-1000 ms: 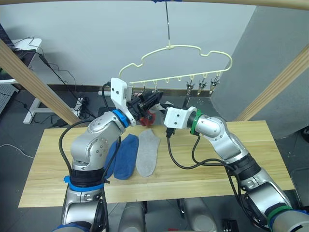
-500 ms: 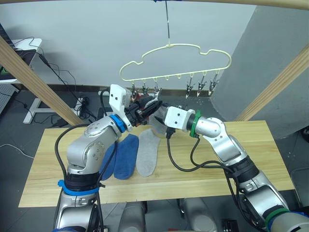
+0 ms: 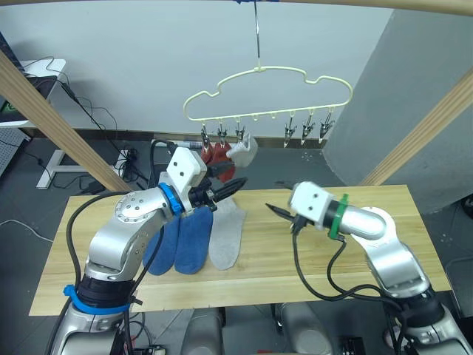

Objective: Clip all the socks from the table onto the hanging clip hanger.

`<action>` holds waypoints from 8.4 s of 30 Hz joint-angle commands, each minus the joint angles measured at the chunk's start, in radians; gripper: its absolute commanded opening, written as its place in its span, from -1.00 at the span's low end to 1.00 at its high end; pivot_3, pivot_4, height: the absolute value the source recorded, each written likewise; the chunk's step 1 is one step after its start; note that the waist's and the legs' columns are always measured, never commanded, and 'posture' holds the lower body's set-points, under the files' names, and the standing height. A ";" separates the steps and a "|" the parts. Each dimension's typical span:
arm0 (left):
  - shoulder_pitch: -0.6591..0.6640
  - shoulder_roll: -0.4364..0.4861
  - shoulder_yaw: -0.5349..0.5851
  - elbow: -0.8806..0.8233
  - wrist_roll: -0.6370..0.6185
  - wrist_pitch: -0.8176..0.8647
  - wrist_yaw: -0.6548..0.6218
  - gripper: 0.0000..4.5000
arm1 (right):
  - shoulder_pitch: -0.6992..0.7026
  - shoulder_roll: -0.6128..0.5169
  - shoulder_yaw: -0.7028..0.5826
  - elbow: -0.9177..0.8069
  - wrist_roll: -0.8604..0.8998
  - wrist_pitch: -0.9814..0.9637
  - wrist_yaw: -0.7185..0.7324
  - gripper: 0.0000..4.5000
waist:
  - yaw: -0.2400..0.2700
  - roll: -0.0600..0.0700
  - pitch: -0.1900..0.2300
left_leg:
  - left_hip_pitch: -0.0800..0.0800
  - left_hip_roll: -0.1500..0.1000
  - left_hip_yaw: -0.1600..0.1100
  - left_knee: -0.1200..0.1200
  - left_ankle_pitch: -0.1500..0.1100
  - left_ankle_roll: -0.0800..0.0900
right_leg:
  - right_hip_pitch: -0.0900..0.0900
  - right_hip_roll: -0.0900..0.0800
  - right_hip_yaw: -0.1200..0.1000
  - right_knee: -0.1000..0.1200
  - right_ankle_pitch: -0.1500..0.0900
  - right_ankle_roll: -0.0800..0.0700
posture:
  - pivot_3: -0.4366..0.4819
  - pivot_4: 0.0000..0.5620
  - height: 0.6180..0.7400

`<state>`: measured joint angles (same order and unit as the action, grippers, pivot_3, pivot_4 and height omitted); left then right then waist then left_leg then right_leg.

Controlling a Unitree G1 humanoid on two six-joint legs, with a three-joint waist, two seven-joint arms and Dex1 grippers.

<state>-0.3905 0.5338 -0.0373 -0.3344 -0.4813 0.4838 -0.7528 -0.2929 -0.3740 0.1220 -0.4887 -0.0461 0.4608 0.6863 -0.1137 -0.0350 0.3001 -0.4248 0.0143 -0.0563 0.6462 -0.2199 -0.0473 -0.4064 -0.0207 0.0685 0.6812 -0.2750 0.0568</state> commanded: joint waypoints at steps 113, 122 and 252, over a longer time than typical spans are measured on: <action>0.148 -0.369 -0.135 0.264 0.361 0.008 0.537 0.99 | -0.461 0.197 -0.091 0.361 0.244 0.174 -0.346 -1.00 | 0.001 0.000 0.000 | 0.000 -0.002 0.000 -0.001 0.001 0.001 | -0.001 0.000 -0.001 0.001 0.000 -0.001 | -0.41 0.00 1.00; 0.054 -0.417 -0.118 0.530 0.435 -0.062 0.581 0.99 | -0.462 0.204 -0.086 0.348 0.244 0.192 -0.345 -1.00 | -0.001 0.000 0.000 | -0.001 -0.002 0.000 -0.001 0.001 0.001 | -0.001 0.000 -0.001 0.000 0.000 0.000 | -0.45 0.03 1.00; -0.014 -0.398 -0.214 0.215 0.357 -0.184 0.256 0.23 | -0.299 0.066 -0.153 -0.062 0.479 0.472 -0.297 0.39 | -0.025 0.000 0.000 | -0.002 -0.002 0.001 -0.002 0.001 0.001 | -0.002 0.001 0.000 -0.001 0.001 0.001 | -0.51 -0.04 1.00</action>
<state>-0.4053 0.1223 -0.2354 -0.0568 -0.1173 0.3186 -0.4583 -0.5968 -0.2934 0.0067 -0.4771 0.3974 0.9282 0.3745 -0.1384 -0.0347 0.3000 -0.4267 0.0118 -0.0556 0.6440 -0.2193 -0.0467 -0.4084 -0.0200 0.0683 0.6798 -0.2744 0.0575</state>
